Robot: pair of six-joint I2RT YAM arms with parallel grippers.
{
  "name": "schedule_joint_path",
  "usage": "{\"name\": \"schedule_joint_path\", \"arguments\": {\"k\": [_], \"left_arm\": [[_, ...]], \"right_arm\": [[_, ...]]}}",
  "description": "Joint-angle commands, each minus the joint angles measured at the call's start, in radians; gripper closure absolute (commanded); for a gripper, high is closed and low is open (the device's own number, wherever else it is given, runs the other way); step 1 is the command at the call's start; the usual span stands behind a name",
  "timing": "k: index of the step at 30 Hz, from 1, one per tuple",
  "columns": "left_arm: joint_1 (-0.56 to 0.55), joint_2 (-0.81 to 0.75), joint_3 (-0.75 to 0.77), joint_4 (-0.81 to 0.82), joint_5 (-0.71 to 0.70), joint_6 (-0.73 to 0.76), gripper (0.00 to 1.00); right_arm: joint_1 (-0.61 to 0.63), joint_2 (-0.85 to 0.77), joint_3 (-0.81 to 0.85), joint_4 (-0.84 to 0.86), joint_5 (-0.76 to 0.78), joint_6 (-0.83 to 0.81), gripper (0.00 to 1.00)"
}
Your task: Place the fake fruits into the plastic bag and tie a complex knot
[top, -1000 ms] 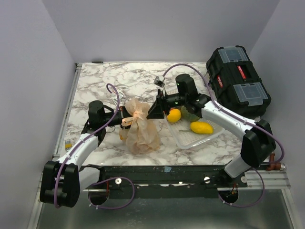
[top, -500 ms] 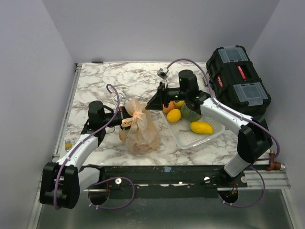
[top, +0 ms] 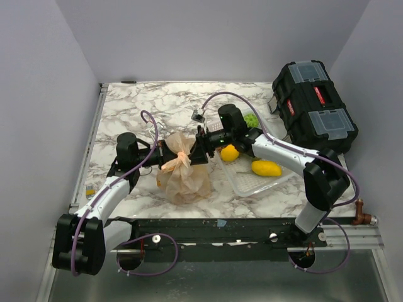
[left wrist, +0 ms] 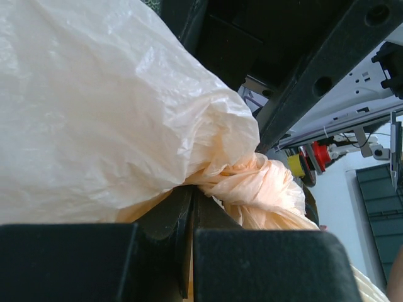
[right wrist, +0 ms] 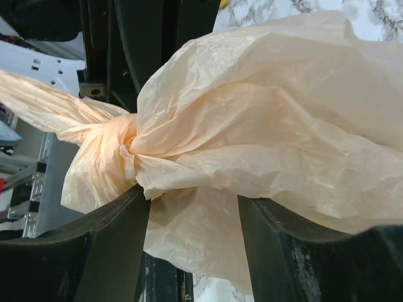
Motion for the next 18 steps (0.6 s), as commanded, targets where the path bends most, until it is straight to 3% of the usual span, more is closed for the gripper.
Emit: {"name": "schedule_joint_path", "arguments": {"k": [1, 7, 18], "left_arm": [[0.007, 0.014, 0.035, 0.047, 0.008, -0.015, 1.0], [-0.006, 0.046, 0.024, 0.188, 0.04, -0.123, 1.0], [-0.055, 0.076, -0.011, 0.276, 0.048, -0.18, 1.0]], "right_arm": [[0.013, -0.021, -0.028, -0.022, -0.071, -0.018, 0.36], [0.034, 0.022, -0.012, 0.088, -0.061, 0.067, 0.3], [0.107, 0.113, 0.049, 0.324, -0.096, 0.251, 0.21]]}}
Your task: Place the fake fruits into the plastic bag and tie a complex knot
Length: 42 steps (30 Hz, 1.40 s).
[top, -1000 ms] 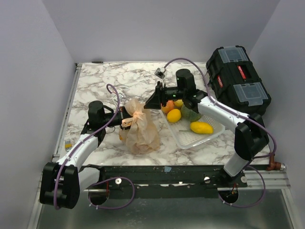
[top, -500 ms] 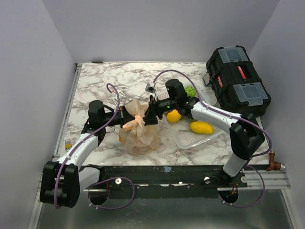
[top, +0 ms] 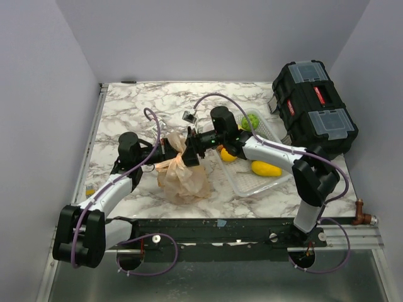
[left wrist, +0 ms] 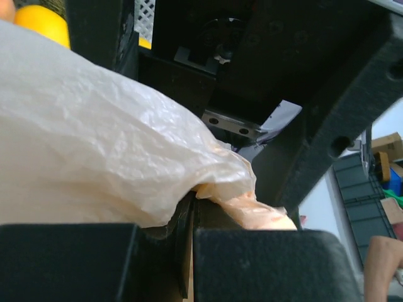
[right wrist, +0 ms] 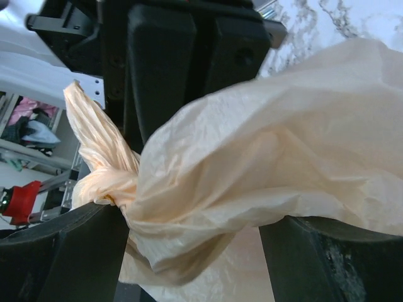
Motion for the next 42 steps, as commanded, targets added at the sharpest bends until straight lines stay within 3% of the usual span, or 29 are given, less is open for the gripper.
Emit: {"name": "schedule_joint_path", "arguments": {"k": [1, 5, 10, 18, 20, 24, 26, 32, 42], "left_arm": [[-0.023, 0.03, -0.01, 0.092, 0.022, -0.03, 1.0], [-0.018, 0.038, -0.006, 0.072, 0.027, -0.02, 1.0], [0.008, 0.003, -0.022, 0.024, 0.027, 0.019, 1.0], [0.029, -0.032, -0.026, -0.036, 0.027, 0.071, 1.0], [0.029, -0.032, -0.025, -0.029, 0.03, 0.065, 1.0], [0.029, -0.034, -0.018, -0.029, 0.03, 0.062, 1.0], [0.029, -0.034, -0.019, -0.036, 0.027, 0.067, 1.0], [0.029, -0.029, -0.016, -0.054, 0.024, 0.078, 1.0], [0.029, -0.063, 0.002, -0.014, 0.032, -0.007, 1.0]], "right_arm": [[0.057, 0.04, 0.034, 0.16, -0.034, 0.108, 0.2], [0.057, 0.048, 0.047, 0.168, -0.046, 0.133, 0.16], [0.005, -0.018, 0.025, -0.026, -0.033, -0.007, 0.11], [-0.111, -0.138, 0.031, -0.352, -0.003, -0.221, 0.11], [-0.118, -0.154, 0.034, -0.397, 0.012, -0.263, 0.17], [-0.118, -0.177, 0.035, -0.394, 0.023, -0.289, 0.49], [-0.118, -0.187, 0.034, -0.331, 0.024, -0.246, 0.57], [-0.093, -0.157, 0.081, -0.272, 0.049, -0.187, 0.6], [-0.023, -0.146, -0.03, -0.313, 0.077, -0.283, 0.5]]}}
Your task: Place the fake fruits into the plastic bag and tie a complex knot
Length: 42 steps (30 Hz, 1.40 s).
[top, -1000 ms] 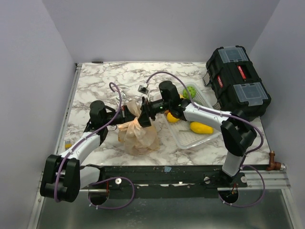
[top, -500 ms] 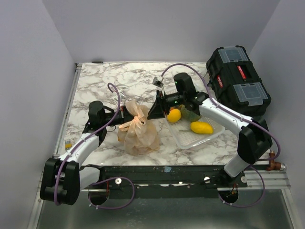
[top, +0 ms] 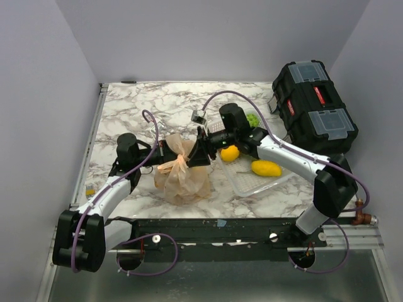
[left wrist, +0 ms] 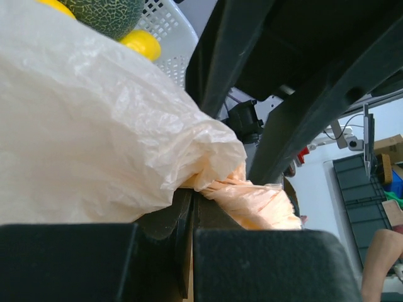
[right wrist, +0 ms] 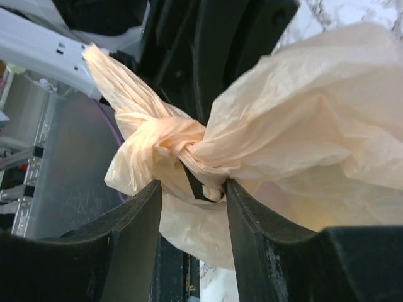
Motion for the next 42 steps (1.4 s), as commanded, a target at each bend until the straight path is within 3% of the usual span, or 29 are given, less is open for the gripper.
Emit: {"name": "schedule_joint_path", "arguments": {"k": [1, 8, 15, 26, 33, 42], "left_arm": [[0.007, -0.047, 0.014, 0.051, 0.005, -0.066, 1.0], [-0.002, -0.064, -0.008, 0.112, 0.007, -0.146, 1.0], [-0.041, -0.019, -0.026, 0.091, 0.0, -0.101, 1.0], [-0.14, 0.065, 0.014, 0.297, 0.008, -0.224, 1.0], [-0.083, 0.028, -0.005, 0.269, 0.023, -0.218, 1.0], [-0.062, 0.005, 0.004, 0.444, 0.037, -0.384, 1.0]], "right_arm": [[0.008, 0.019, -0.05, -0.025, 0.019, -0.055, 0.48], [0.022, 0.043, -0.041, 0.05, -0.04, -0.003, 0.38], [0.052, 0.082, 0.02, 0.166, -0.076, 0.075, 0.36], [0.117, 0.153, 0.036, 0.302, -0.045, 0.14, 0.34], [0.113, 0.123, 0.027, 0.237, -0.035, 0.101, 0.31], [0.107, 0.077, -0.082, 0.253, -0.05, 0.094, 0.3]]}}
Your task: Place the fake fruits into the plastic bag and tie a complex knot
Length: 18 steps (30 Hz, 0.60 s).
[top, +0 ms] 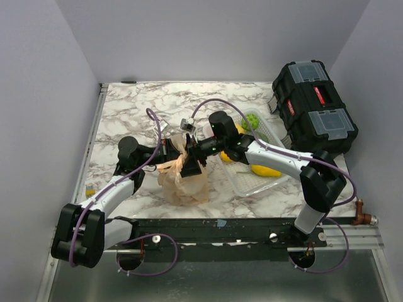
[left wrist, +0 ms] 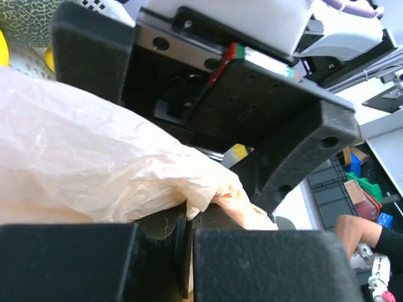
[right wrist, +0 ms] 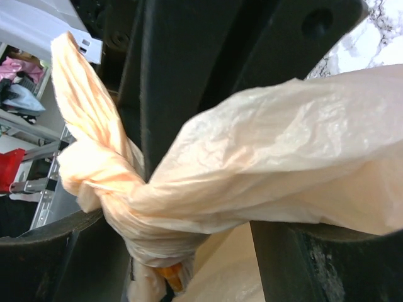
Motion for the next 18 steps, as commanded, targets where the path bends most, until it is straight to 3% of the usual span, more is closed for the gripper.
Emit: {"name": "schedule_joint_path", "arguments": {"k": [1, 12, 15, 18], "left_arm": [[0.009, -0.028, 0.016, 0.133, 0.025, -0.092, 1.0], [-0.08, 0.018, 0.009, 0.144, 0.005, -0.064, 1.0], [-0.054, 0.033, 0.014, 0.089, 0.014, -0.026, 1.0], [-0.002, 0.032, 0.002, 0.078, 0.014, -0.013, 1.0]], "right_arm": [[0.012, -0.013, -0.025, 0.05, 0.006, -0.003, 0.3], [0.015, 0.084, 0.053, 0.281, -0.019, 0.142, 0.28], [0.005, 0.075, 0.076, 0.234, -0.023, 0.126, 0.23], [-0.038, 0.013, 0.037, 0.156, -0.035, 0.103, 0.1]]}}
